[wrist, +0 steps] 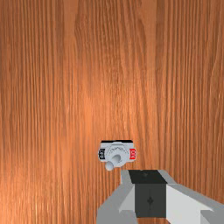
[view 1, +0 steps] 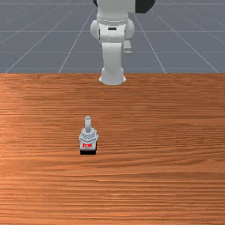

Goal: Turn on the trigger

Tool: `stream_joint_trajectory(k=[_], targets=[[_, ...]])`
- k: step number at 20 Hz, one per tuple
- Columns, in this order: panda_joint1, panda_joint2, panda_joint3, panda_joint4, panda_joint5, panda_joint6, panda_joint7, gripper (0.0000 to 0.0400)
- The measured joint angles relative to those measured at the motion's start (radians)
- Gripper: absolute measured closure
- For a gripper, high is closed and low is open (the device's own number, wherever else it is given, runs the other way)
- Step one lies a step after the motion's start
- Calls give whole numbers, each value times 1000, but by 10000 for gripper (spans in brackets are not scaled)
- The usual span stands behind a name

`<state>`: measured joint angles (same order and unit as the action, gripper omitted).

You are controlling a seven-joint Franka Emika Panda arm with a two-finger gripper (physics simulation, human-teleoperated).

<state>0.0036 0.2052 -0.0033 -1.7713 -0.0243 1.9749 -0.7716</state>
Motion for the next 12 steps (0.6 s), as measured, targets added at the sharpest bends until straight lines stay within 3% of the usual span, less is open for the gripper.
stream_joint_trajectory(k=[12], targets=[[-11,-1,-6,-2,20,1,-3,400]])
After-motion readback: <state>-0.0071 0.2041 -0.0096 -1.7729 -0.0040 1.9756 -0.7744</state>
